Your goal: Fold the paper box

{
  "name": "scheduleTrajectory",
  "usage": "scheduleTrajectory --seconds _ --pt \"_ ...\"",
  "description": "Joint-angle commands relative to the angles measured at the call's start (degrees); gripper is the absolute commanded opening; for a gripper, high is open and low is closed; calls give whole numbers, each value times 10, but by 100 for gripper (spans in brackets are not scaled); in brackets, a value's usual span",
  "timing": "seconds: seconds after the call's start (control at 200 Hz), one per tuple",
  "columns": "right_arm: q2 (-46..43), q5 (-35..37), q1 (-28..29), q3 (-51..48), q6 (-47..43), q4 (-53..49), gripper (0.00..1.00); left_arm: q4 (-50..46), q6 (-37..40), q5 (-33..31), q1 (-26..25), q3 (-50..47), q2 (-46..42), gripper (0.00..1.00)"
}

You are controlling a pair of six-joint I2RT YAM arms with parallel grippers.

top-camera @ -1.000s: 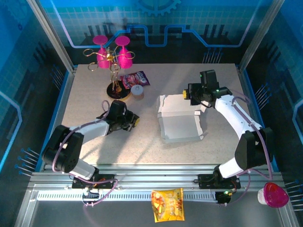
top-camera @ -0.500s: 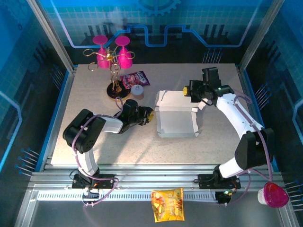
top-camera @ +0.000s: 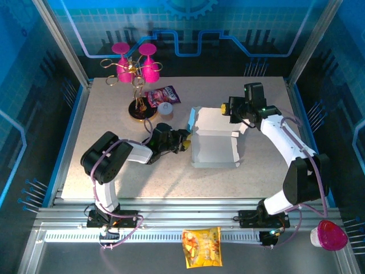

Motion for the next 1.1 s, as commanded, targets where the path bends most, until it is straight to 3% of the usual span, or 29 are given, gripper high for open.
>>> scheduleTrajectory --seconds 0.0,0.125,0.27,0.465,0.876,1.096 --pt "-14 -6 2 -39 -56 56 0 -38 8 -9 10 -35 -40 40" --pt "-34 25 13 -103 -146 168 0 -151 44 -1 29 -70 -105 47" --pt "-32 28 21 -185 -168 332 0 -325 103 -6 49 -86 -206 52" --pt "-15 -9 26 -212 -211 377 0 -473 195 -39 81 -58 -323 54" --pt "-27 -88 5 -291 -292 419 0 -443 327 6 66 54 -216 41" --pt "-1 -86 -4 -254 -281 400 0 -494 456 -4 58 137 -167 29"
